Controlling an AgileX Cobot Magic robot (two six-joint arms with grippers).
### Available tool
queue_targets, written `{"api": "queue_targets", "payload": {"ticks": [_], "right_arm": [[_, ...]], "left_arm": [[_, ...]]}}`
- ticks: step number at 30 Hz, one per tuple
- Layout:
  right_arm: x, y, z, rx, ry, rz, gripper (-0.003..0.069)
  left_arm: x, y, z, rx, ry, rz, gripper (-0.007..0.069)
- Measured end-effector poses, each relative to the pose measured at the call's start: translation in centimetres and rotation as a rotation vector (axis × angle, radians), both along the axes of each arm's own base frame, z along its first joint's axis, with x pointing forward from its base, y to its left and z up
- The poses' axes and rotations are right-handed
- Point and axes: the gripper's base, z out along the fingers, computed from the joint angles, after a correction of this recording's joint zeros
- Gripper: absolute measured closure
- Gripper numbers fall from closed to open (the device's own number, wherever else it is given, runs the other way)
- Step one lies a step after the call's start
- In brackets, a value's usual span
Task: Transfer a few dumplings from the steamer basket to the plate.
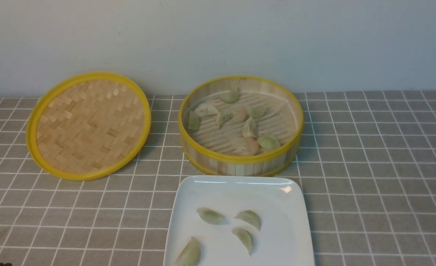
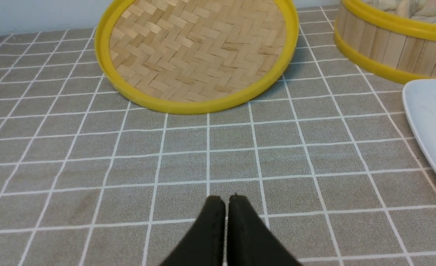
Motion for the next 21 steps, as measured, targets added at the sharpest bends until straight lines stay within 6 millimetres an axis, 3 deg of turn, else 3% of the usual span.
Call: {"api": "queue_targets", "payload": {"ticks": [7, 21], "right_arm": [[1.9, -0.7, -9.2, -0.013, 0.286, -0.178, 0.0672], [2.1, -0.8, -8.9, -0.027, 0.217, -0.194, 0.0672]], "left_arm": [[0.0, 0.0, 0.0, 0.0, 0.0, 0.0, 0.0629], [0.0, 0.0, 0.0, 0.0, -0.001, 0.0, 0.0629]]}}
